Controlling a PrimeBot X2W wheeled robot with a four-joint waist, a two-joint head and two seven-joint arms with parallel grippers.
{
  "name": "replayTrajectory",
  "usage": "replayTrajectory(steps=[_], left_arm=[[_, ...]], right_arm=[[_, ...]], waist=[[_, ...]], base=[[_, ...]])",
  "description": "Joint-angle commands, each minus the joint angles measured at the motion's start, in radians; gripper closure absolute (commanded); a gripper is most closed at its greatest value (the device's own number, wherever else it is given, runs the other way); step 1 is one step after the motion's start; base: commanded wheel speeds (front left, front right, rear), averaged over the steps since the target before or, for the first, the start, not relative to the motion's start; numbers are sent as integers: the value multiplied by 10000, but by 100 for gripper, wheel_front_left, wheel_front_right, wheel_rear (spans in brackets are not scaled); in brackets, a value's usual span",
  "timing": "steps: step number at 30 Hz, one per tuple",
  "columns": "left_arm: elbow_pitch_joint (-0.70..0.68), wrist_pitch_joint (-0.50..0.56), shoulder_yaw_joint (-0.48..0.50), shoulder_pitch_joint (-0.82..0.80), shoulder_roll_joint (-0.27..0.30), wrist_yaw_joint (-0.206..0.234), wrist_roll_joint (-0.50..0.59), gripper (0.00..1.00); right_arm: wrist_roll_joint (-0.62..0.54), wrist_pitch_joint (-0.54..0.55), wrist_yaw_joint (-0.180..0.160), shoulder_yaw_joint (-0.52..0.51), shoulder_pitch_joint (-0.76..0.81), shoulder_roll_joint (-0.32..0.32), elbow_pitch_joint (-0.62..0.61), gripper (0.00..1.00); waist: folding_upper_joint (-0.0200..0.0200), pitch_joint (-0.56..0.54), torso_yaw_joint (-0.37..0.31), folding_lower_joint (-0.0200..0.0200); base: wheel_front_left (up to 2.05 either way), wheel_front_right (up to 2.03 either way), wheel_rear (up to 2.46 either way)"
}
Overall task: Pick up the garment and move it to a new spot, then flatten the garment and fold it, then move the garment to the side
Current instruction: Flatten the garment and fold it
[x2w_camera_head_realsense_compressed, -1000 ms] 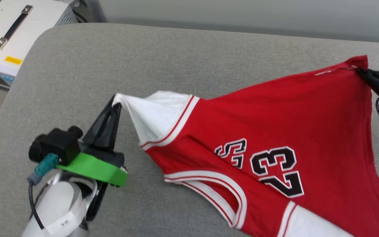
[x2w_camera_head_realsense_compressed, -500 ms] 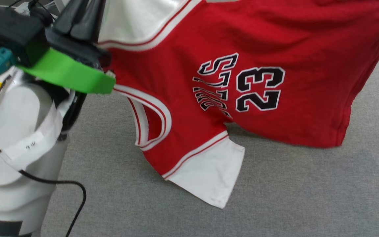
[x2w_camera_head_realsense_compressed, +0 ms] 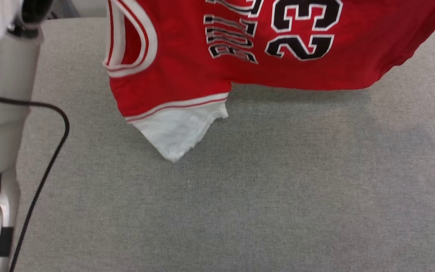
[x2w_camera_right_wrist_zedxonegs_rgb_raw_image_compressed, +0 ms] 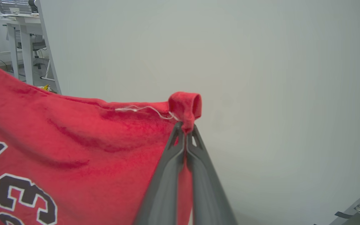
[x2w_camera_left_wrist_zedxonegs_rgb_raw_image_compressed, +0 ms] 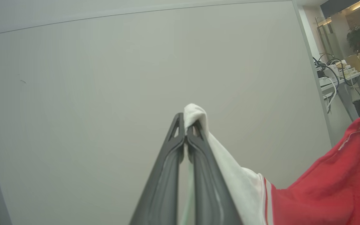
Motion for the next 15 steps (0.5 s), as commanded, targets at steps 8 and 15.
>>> replayTrajectory(steps=[8,15], left_arm=[[1405,-225,-522,-3613,3,-27,-194,100],[2235,-172,-713,-5540,148,-28,-58,100]], right_arm=[[-1008,-361,-7,-96,-3412,462,1684,100],[-1669,-1040,-7,472,-5855,786,3229,100]], waist=[[0,2432,-215,-1],[0,3072,-422,-1]], base=[[0,0,0],[0,0,0]])
